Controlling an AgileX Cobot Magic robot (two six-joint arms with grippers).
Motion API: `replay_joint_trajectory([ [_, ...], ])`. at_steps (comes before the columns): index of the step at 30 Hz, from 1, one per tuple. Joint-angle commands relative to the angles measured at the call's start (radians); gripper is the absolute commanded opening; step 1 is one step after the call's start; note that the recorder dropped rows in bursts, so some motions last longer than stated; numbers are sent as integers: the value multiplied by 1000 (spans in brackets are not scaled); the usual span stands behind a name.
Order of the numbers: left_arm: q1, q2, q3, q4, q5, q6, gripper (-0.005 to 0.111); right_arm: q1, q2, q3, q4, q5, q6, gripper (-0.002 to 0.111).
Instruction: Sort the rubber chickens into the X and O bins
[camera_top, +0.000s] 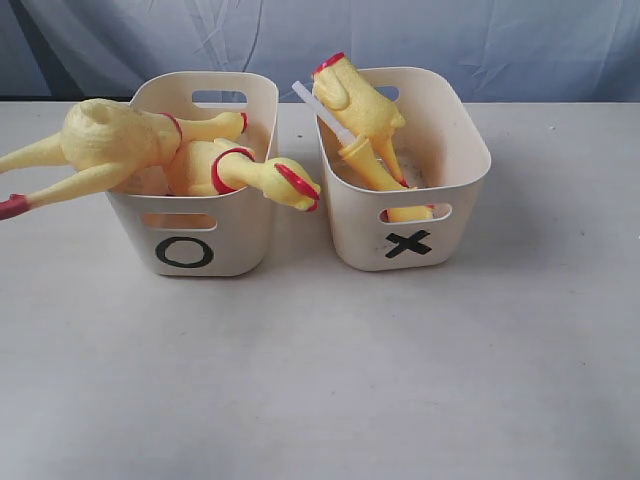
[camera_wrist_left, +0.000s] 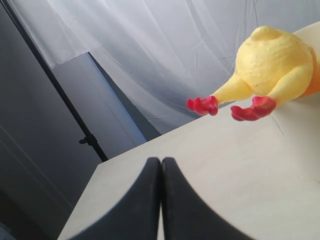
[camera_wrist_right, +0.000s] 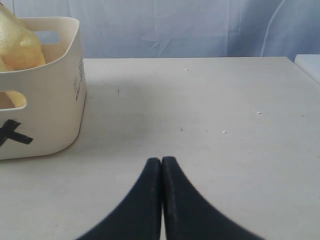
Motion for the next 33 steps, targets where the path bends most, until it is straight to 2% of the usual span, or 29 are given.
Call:
replay_joint_trajectory([
  [1,1,-2,-3,-10,-6,-2,0,-6,-6,4,0,-5,-9,-1],
  [9,1,-2,-3,-39,17,-12,0,-6,-6,4,0,-4,-9,-1],
  [21,1,-2,-3,-384,193,-12,0,-6,-6,4,0,-4,-9,-1],
  [33,1,-2,-3,-427,192,-87,0,-6,-6,4,0,-4,-9,-1],
])
